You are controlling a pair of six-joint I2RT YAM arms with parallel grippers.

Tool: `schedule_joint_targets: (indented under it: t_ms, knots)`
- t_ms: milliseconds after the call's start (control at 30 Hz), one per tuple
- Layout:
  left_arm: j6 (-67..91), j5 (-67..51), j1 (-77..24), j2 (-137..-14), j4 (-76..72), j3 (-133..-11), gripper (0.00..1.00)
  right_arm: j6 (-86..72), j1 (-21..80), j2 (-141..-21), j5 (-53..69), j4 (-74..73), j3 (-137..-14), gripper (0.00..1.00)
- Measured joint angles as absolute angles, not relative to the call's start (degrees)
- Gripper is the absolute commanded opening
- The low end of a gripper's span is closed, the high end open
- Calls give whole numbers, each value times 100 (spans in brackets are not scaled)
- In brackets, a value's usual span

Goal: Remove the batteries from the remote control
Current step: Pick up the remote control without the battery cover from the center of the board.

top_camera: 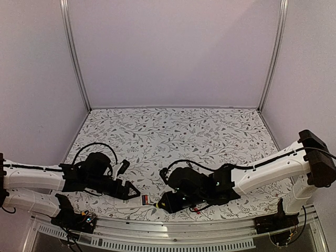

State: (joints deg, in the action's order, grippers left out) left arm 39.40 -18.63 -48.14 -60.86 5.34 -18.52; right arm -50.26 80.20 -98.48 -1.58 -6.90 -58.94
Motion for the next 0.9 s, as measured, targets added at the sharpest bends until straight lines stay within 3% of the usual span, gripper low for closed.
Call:
schedule_joint_targets:
  t_ms: [400, 733, 900]
  knots:
    - [3706, -1627, -5561, -6386, 642, -1925, 88, -5186, 7684, -9913, -370, -567, -5839, 0]
    - [3889, -279, -6845, -6997, 1525, -2609, 90, -5188, 7491, -9028, -615, -644, -5135, 0]
    - [4029, 416, -7343, -7690, 1859, -3138, 76, -5168, 7343, -8606, -725, -639, -4928, 0]
